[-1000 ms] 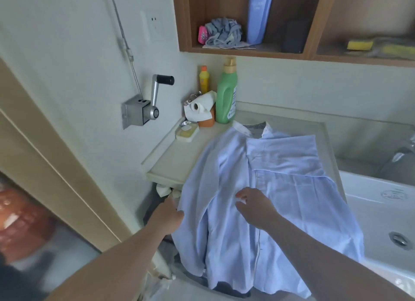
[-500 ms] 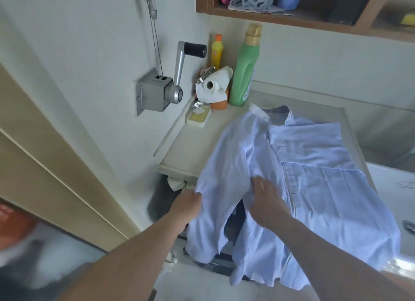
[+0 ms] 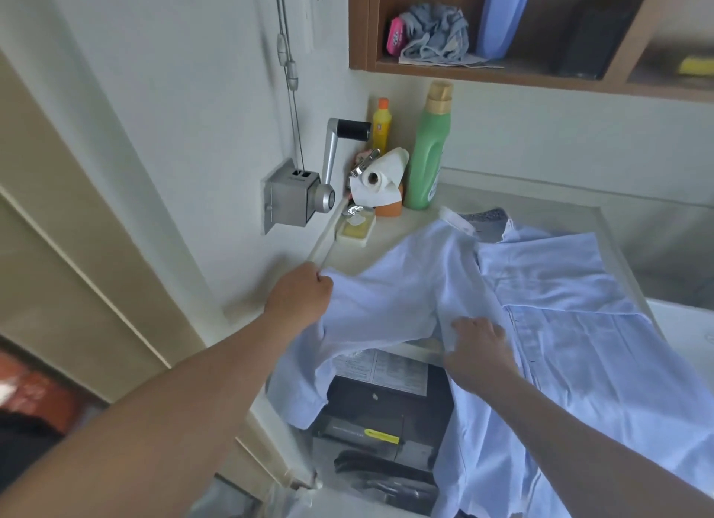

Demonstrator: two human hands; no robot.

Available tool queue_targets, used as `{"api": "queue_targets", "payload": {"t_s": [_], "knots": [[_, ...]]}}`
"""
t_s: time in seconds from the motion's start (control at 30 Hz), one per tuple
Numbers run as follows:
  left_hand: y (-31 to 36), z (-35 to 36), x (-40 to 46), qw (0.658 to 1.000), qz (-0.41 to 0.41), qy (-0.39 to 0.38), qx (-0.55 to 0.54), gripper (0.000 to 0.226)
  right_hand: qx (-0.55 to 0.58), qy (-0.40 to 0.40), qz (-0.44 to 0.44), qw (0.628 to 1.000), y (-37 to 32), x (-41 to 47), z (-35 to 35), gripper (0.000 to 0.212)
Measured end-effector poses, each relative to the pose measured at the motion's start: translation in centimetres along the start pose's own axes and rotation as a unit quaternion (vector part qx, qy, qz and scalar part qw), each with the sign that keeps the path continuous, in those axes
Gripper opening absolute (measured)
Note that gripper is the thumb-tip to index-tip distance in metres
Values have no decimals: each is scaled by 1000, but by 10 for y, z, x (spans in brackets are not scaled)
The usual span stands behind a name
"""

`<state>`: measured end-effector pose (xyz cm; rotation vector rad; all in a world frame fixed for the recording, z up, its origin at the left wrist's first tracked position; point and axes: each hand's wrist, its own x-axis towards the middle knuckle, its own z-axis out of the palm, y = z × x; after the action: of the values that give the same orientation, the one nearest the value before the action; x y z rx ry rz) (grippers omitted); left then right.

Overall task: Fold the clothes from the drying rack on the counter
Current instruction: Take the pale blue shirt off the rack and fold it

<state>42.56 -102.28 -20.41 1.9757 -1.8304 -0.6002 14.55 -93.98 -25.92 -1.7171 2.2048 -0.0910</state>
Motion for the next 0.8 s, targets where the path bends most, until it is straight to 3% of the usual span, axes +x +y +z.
{"api": "queue_targets", "payload": {"t_s": [0.1,0.17,0.23,0.3,0.37,0.43,0.5,0.6,0.7,0.8], "knots": [[22,-9,4,999,-6,-31,-21,22,48,44,-164,984,-39,-8,-6,78],[41,-11,1,992,-38,-57,-107,25,14,90,-266,960,-66,-17,-3,99],[55,-11,0,975,-68,-81,-196,15,-3,181,-304,935,-82,-18,1,110],[65,-15,2,959,-93,-91,-252,16,27,242,-320,915,-88,-9,-3,92],[67,-20,6,953,-98,-99,-269,8,82,260,-346,898,-84,3,-10,50],[65,-22,4,943,-107,-126,-289,16,149,245,-350,892,-79,15,-26,15],[59,-17,-2,938,-114,-155,-288,16,209,182,-317,907,-77,24,-43,13],[52,-4,-7,947,-113,-118,-276,8,245,105,-322,909,-76,31,-55,15],[56,-4,-5,946,-123,-93,-284,30,231,66,-401,884,-77,26,-48,46],[66,-12,-5,939,-122,-125,-297,25,251,-17,-410,877,-86,25,-45,81]]}}
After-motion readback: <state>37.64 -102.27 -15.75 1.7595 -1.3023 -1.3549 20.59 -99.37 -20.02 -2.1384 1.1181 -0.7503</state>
